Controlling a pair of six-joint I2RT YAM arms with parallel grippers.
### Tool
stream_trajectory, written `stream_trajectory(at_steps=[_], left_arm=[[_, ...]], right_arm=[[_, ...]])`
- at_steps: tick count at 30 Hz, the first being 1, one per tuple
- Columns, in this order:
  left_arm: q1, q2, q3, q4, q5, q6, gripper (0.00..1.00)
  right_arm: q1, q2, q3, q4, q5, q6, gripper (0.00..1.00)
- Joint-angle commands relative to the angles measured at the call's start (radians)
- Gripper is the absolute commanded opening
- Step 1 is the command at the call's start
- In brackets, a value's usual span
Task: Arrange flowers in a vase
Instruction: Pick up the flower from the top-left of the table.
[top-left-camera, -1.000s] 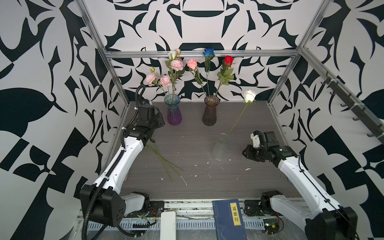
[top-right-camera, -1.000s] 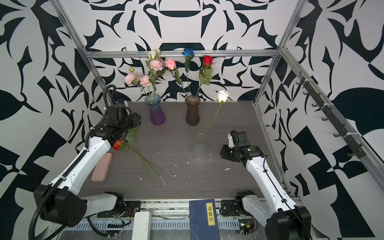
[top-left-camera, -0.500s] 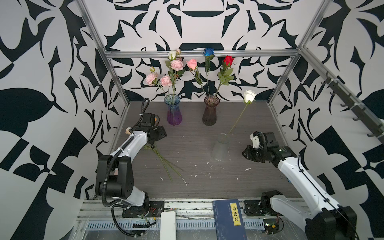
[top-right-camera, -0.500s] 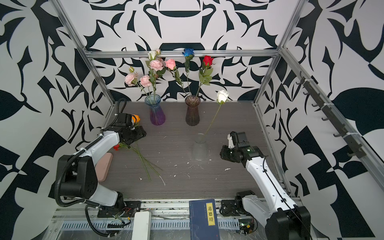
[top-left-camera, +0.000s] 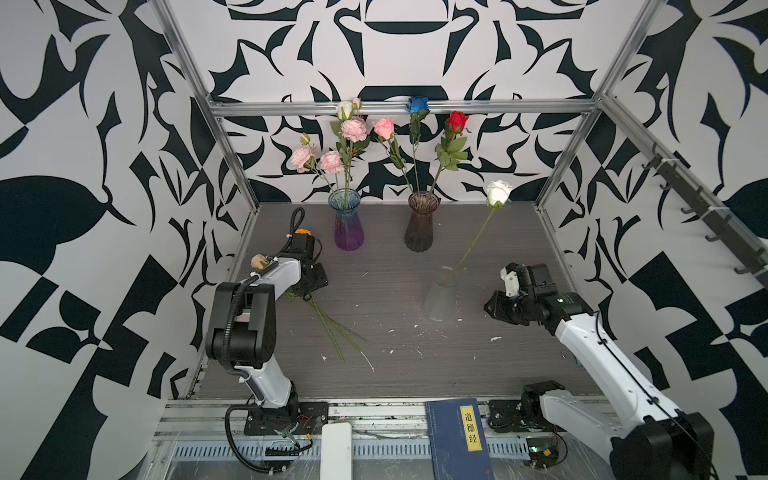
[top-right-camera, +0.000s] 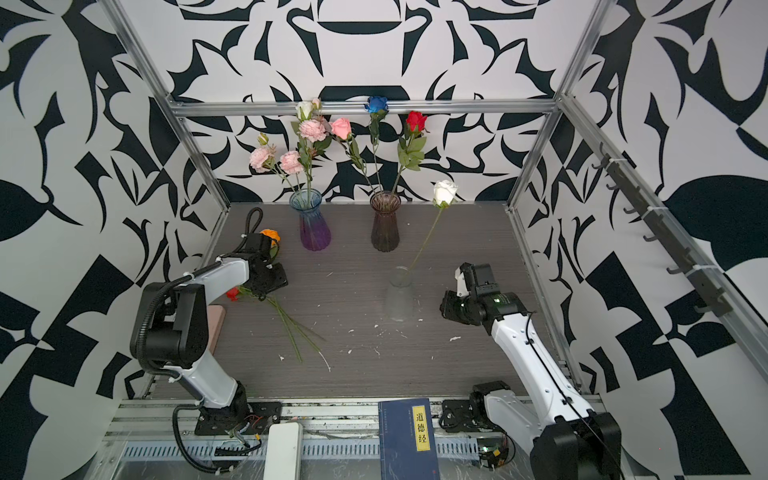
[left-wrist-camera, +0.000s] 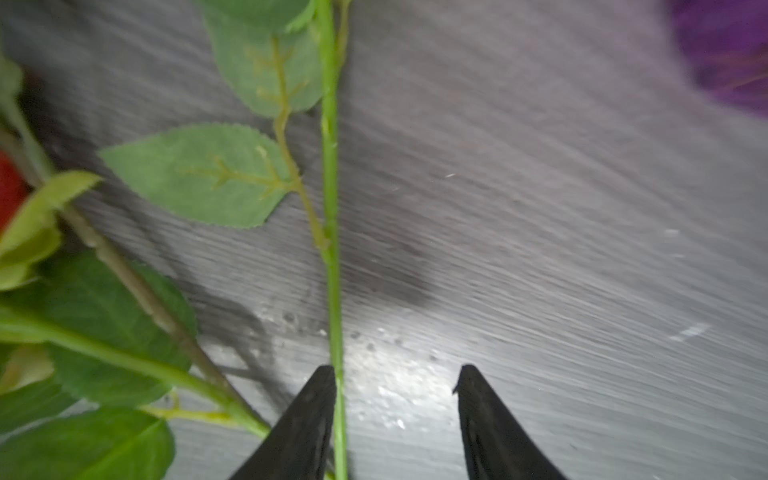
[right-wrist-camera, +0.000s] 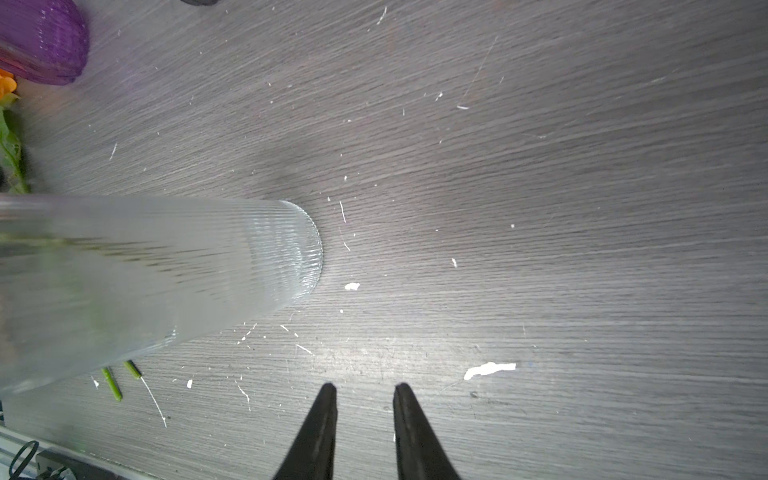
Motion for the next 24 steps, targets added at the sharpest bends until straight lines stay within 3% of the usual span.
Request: stream_trajectory(at_steps=[1, 10, 15, 19, 24], left_arm=[[0.006, 0.012, -0.006, -0.018, -0.032, 0.0, 0.46], [0.034, 0.032, -0.021, -0.002, -0.01, -0.017, 0.17], [0.047, 0.028, -0.028, 0.005, 0.0, -0.016, 0.16], [0.055, 0.047, -0.023, 0.001, 0.011, -0.01, 0.22], [0.06, 0.059, -0.023, 0.006, 0.031, -0.013, 0.19]], right_arm=[[-0.001, -0.007, 0.008, 0.013, -0.004, -0.003, 0.28], [0.0, -0.007, 0.011, 0.009, -0.001, -0.002, 0.28], [-0.001, -0.004, 0.014, 0.006, 0.0, -0.002, 0.28], [-0.001, -0.003, 0.014, 0.006, -0.001, -0.003, 0.28], [-0.001, -0.002, 0.015, 0.004, -0.001, -0.003, 0.28]])
